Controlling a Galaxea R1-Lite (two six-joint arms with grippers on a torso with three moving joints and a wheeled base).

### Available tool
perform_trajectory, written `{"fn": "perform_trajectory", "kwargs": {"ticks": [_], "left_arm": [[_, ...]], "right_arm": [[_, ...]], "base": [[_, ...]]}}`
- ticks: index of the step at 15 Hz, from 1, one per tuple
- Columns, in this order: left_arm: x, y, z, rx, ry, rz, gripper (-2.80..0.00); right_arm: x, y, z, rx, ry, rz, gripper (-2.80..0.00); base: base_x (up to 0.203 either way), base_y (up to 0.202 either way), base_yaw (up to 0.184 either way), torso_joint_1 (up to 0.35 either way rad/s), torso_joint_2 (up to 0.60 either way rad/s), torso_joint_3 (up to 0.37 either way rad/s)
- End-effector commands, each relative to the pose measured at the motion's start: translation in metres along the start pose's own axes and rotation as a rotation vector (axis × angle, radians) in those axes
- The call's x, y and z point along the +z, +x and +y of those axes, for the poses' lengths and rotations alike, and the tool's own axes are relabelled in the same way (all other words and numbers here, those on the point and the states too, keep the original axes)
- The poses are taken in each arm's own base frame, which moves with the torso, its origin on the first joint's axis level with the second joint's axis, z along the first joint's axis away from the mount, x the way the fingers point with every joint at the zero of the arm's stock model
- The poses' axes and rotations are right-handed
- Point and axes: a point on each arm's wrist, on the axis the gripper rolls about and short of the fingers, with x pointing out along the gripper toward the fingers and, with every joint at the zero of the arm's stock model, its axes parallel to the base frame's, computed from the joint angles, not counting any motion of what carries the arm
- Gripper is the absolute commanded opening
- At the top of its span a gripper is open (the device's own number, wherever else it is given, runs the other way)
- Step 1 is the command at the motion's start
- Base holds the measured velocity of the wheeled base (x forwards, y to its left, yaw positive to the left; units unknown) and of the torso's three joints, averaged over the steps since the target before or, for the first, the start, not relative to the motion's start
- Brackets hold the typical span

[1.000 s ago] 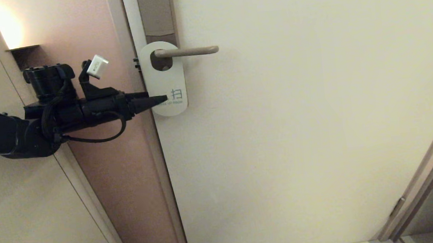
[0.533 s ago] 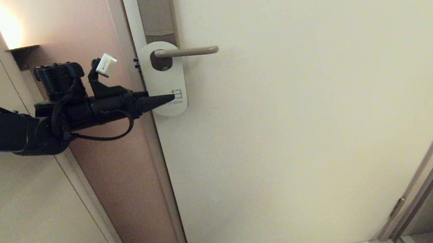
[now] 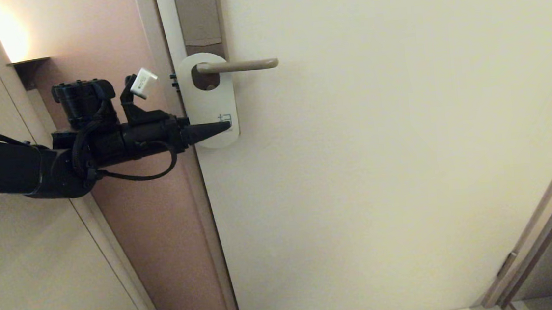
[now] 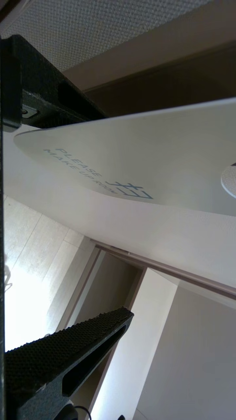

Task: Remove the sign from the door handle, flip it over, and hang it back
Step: Take down the sign

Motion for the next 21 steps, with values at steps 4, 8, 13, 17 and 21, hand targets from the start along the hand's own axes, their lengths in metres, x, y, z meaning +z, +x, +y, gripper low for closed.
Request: {"fn": "perform_trajectory", "kwargs": {"ticks": [4, 8, 13, 17, 21], "left_arm": [[0.002, 0.010, -0.010, -0.040, 0.010, 0.001, 0.00], [0.002, 0.016, -0.018, -0.063, 0.012, 0.005, 0.00], [0.000, 0.015, -0.020, -0.063, 0.005, 0.009, 0.00], [0.000, 0.014, -0.025, -0.069, 0.004, 0.012, 0.00], [0.002, 0.014, -0.025, -0.069, 0.021, 0.002, 0.00]], "right_arm": [[0.000, 0.000, 0.000, 0.001, -0.001, 0.000, -2.80], [0.000, 0.000, 0.000, 0.002, -0.001, 0.000, -2.80], [0.000, 0.000, 0.000, 0.001, -0.001, 0.000, -2.80], [0.000, 0.000, 0.000, 0.002, -0.001, 0.000, -2.80], [0.000, 0.000, 0.000, 0.001, -0.001, 0.000, -2.80]], "base": [[0.000, 0.000, 0.000, 0.000, 0.00, 0.000], [0.000, 0.000, 0.000, 0.000, 0.00, 0.000], [0.000, 0.000, 0.000, 0.000, 0.00, 0.000], [0.000, 0.000, 0.000, 0.000, 0.00, 0.000], [0.000, 0.000, 0.000, 0.000, 0.00, 0.000]]}}
